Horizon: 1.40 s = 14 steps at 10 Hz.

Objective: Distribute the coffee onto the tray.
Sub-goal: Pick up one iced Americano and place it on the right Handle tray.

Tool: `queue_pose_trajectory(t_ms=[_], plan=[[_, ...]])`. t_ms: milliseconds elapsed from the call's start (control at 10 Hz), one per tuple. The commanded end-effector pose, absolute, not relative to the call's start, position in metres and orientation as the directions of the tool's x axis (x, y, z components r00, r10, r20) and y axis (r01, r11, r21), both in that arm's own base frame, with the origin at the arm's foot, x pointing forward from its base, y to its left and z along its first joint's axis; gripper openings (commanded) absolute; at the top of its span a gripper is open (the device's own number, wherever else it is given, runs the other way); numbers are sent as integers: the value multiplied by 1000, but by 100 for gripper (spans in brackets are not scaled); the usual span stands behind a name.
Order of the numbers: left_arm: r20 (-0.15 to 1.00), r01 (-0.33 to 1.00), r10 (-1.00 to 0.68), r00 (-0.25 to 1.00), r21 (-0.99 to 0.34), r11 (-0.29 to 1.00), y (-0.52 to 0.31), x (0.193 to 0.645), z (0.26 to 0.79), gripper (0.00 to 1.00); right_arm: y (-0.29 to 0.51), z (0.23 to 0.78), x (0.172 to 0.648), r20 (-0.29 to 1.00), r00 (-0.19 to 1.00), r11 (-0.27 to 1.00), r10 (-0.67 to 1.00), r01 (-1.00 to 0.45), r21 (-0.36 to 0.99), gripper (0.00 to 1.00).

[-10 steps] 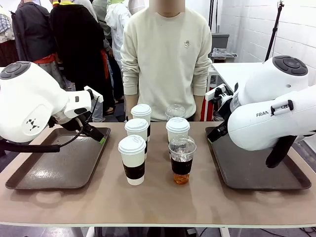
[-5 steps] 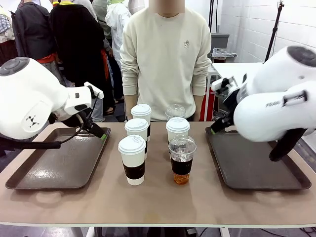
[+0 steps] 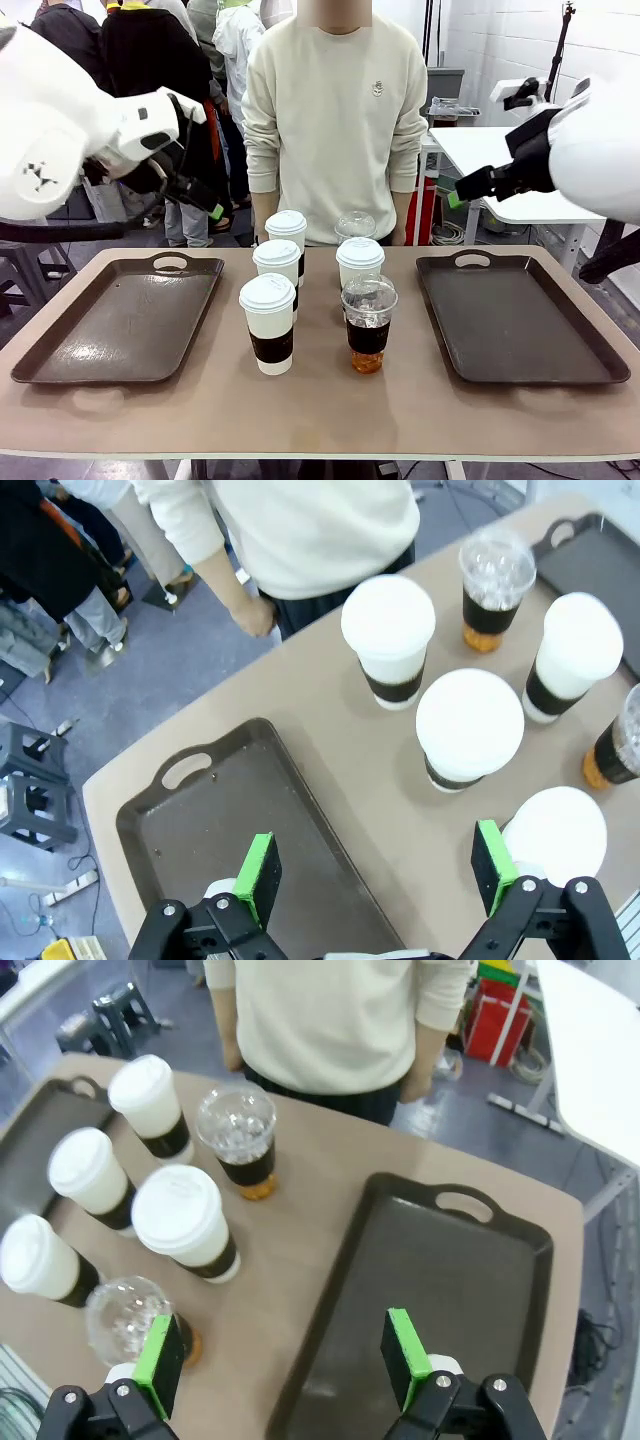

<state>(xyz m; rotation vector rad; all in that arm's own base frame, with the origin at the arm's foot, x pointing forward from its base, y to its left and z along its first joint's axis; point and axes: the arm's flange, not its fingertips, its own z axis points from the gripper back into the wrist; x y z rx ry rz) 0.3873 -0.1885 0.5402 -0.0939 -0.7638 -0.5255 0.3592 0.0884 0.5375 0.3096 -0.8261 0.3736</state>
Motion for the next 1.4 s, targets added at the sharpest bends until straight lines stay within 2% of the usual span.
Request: queue_pose_trajectory(t_ms=[0,400,800,1300], plan=[[714,446,-334,615,34,894,-172,372,545,100,75,515,354,777,610,841,155,-494,221,100],[763,456,-259,592,-52,889,-130,370,535,100,59,489,355,766,637,769,86,-531,355,100],[775,443,-214,594,-93,891,-94,377,516,100,55,463,369,740,669,751,69,-523,403,100],[757,415,-214,617,-82,906,-97,391,533,100,51,487,385,725,685,761,71,-507,405,100]])
